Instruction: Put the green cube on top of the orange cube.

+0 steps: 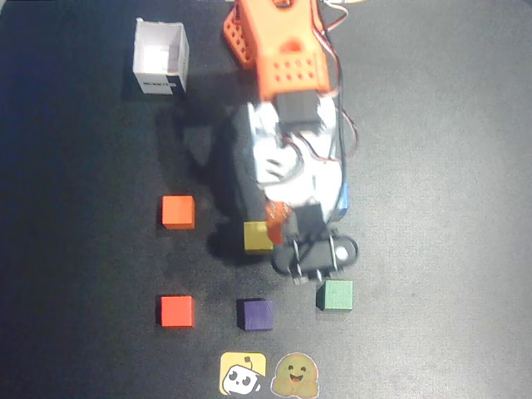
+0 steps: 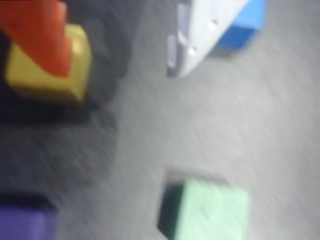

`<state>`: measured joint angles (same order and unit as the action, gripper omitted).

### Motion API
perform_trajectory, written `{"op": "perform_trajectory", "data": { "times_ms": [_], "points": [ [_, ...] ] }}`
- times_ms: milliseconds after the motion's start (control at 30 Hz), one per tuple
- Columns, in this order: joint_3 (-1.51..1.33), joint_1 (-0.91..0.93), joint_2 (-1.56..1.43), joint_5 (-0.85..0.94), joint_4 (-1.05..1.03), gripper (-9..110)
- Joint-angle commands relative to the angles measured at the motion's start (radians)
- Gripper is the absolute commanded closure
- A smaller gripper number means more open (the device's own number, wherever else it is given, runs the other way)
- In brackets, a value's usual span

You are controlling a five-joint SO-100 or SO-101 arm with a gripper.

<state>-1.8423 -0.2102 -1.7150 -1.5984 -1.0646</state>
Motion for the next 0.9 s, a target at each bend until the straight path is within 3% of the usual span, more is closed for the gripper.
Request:
{"op": "perform_trajectory", "data": {
  "times_ms": [0, 500, 867],
  "points": [
    [0.112, -0.025, 0.051, -0.025, -0.005, 87],
    [0.419, -0.104, 0.373, -0.112, 0.008, 82],
    [0.462, -0.140, 0.469, -0.202, 0.083, 81]
  ]
}}
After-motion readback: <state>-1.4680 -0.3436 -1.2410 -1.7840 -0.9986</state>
